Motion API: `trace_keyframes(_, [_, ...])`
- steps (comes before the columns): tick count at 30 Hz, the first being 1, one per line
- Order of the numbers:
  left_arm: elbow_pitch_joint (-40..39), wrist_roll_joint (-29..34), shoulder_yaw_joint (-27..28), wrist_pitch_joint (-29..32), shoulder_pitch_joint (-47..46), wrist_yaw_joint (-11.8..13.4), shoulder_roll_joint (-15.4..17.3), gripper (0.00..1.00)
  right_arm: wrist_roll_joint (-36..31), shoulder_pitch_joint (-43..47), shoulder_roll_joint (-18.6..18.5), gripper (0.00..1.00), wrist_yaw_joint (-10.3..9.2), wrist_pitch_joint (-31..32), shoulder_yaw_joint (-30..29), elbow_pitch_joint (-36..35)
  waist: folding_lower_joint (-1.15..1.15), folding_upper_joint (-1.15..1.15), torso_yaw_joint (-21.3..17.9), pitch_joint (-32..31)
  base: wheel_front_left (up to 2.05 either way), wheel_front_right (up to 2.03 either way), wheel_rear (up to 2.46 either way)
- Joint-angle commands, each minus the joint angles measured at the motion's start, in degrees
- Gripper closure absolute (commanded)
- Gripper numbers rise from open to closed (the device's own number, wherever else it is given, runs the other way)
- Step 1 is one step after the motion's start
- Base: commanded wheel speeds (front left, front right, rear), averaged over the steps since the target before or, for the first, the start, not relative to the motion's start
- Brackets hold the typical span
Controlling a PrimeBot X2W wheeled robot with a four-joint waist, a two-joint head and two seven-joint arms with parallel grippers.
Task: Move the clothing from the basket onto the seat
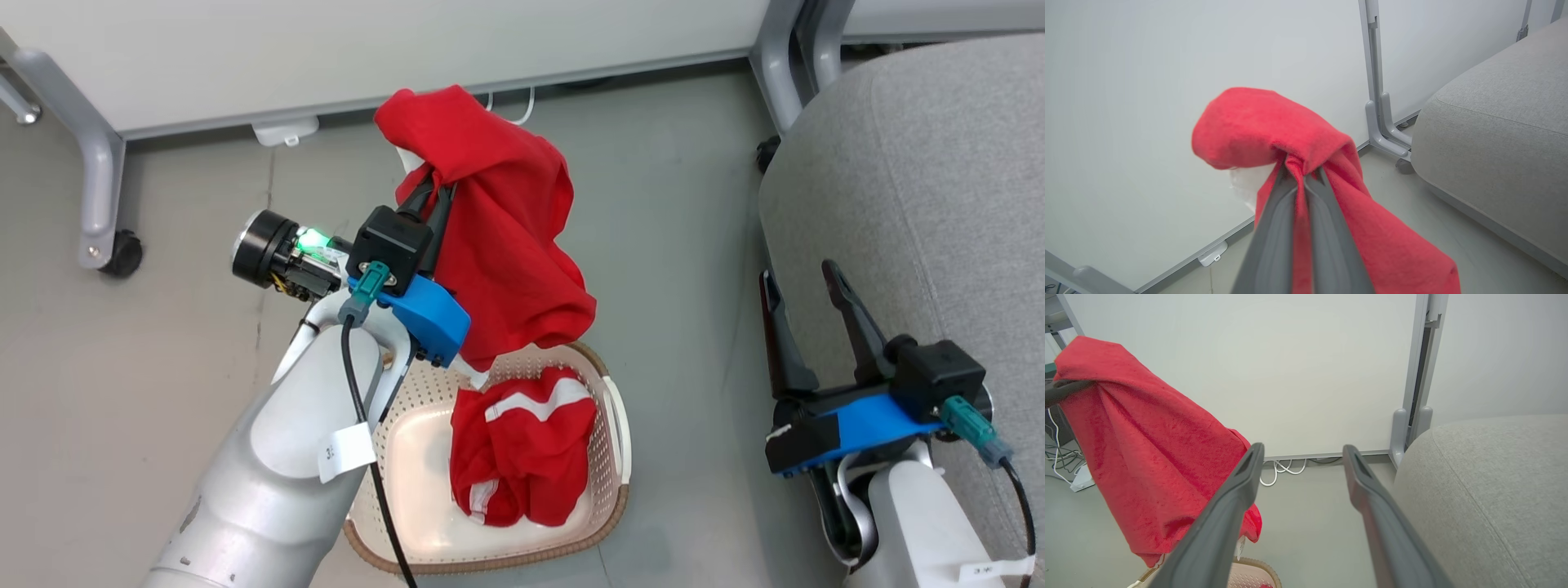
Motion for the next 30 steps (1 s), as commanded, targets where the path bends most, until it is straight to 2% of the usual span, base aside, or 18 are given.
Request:
trace_keyframes(1, [-0.87, -0.27, 0.56, -0.28, 0.6, -0.01, 0.28, 1.0, 0.23, 1.46, -0.25, 0.0, 0.02, -0.06, -0.03, 0.33, 0.01, 0.0, 0.12, -1.67, 0.0, 0.0, 0.0])
trace_keyframes(14, [-9.7, 0.36, -0.33, -0.29, 2.03, -1.64, -0.07, 1.0, 0.8, 6.29, -0.25, 0.0, 0.03, -0.06, -0.78, 1.05, 0.01, 0.0, 1.04, -8.14, 0.0, 0.0, 0.0])
trace_keyframes(30, [-11.65, -0.28, -1.97, -0.29, 3.69, -1.87, -0.03, 1.0, 1.55, 6.86, -0.24, 0.0, 0.03, -0.06, 2.34, 0.0, 0.01, 0.0, 2.59, -10.65, 0.0, 0.0, 0.0])
